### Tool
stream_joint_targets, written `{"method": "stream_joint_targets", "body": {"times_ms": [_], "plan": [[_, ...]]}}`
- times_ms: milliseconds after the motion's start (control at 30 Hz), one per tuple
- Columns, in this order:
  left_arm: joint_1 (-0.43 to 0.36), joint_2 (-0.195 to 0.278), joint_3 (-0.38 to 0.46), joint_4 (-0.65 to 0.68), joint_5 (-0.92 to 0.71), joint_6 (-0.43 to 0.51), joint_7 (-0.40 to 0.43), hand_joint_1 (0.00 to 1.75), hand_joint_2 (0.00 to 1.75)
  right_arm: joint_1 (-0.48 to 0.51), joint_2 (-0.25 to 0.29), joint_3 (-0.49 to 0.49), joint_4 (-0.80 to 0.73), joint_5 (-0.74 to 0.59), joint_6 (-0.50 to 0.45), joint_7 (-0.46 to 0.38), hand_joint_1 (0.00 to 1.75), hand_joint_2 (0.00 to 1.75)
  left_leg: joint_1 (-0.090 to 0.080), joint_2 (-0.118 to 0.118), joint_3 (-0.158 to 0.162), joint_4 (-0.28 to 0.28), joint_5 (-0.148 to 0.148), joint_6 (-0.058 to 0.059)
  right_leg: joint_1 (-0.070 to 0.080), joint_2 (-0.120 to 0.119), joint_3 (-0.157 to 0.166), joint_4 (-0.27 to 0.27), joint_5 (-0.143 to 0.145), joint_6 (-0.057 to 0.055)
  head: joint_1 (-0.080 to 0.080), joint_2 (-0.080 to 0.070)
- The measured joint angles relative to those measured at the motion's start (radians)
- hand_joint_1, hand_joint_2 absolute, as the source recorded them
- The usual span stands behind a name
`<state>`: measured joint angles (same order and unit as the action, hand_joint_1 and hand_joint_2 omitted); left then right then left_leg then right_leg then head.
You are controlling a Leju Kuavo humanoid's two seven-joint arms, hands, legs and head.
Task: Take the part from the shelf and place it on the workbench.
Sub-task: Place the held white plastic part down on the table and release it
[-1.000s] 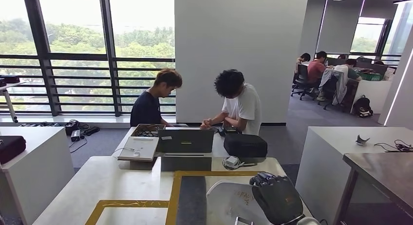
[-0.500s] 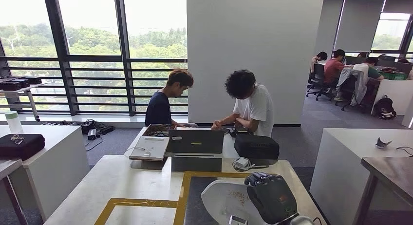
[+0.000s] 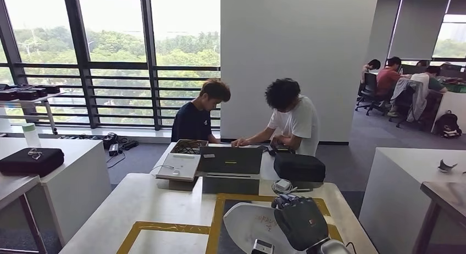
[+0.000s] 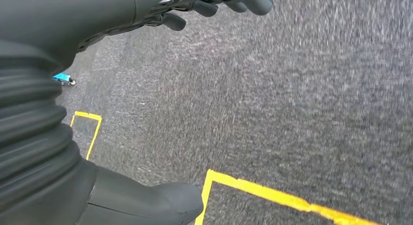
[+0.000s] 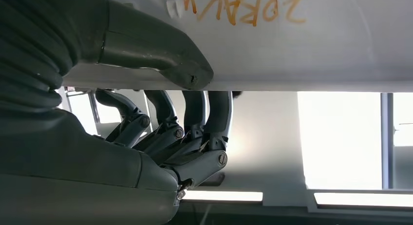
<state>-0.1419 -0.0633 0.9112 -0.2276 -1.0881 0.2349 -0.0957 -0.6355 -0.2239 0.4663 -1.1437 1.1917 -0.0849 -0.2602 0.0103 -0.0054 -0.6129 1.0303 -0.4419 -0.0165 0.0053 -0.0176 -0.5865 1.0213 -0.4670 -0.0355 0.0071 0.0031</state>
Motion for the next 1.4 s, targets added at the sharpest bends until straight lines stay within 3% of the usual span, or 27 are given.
{"method": "stream_joint_targets", "body": {"times_ms": [200,333,400,800,1200,1400], "plan": [[-0.008,-0.008,-0.001,0.000,-0.003,-0.035,-0.014,0.00,1.75,-0.084,0.048,0.003,0.152,-0.001,-0.035,-0.018,1.75,1.75,-0.003,0.001,-0.001,0.001,0.000,0.012,-0.001,0.000,0.004,-0.012,0.007,0.015,0.000,0.000],[-0.019,-0.018,-0.001,0.000,-0.005,-0.048,-0.039,0.00,1.75,-0.145,0.088,0.007,0.271,0.000,-0.058,-0.026,1.75,1.75,-0.004,0.001,-0.002,0.001,0.001,0.015,-0.003,-0.001,0.005,-0.014,0.009,0.031,0.000,0.000],[-0.024,-0.024,-0.001,0.000,-0.007,-0.052,-0.047,0.00,1.75,-0.174,0.106,0.010,0.328,0.000,-0.065,-0.034,1.75,1.75,-0.004,0.001,-0.002,0.001,0.001,0.015,-0.003,-0.001,0.004,-0.014,0.010,0.034,0.000,0.000],[-0.035,-0.060,-0.016,0.004,-0.015,-0.079,-0.076,0.00,1.75,-0.337,0.231,0.016,0.643,-0.003,-0.052,0.002,1.75,1.75,-0.002,0.003,-0.003,0.000,0.003,0.013,0.000,0.000,0.001,-0.011,0.009,0.035,0.000,0.000],[-0.051,-0.094,-0.056,0.009,-0.053,-0.089,-0.095,0.00,1.75,-0.352,0.249,0.015,0.772,-0.029,-0.010,0.095,1.75,1.75,-0.002,0.003,-0.003,0.000,0.003,0.013,-0.001,0.000,0.001,-0.011,0.009,0.035,0.000,0.000],[-0.055,-0.110,-0.070,0.010,-0.057,-0.092,-0.114,0.00,1.75,-0.306,0.259,-0.005,0.802,-0.065,-0.059,0.131,1.75,1.75,-0.002,0.003,-0.003,0.000,0.003,0.012,0.000,0.000,0.001,-0.011,0.009,0.035,0.000,0.000]]}}
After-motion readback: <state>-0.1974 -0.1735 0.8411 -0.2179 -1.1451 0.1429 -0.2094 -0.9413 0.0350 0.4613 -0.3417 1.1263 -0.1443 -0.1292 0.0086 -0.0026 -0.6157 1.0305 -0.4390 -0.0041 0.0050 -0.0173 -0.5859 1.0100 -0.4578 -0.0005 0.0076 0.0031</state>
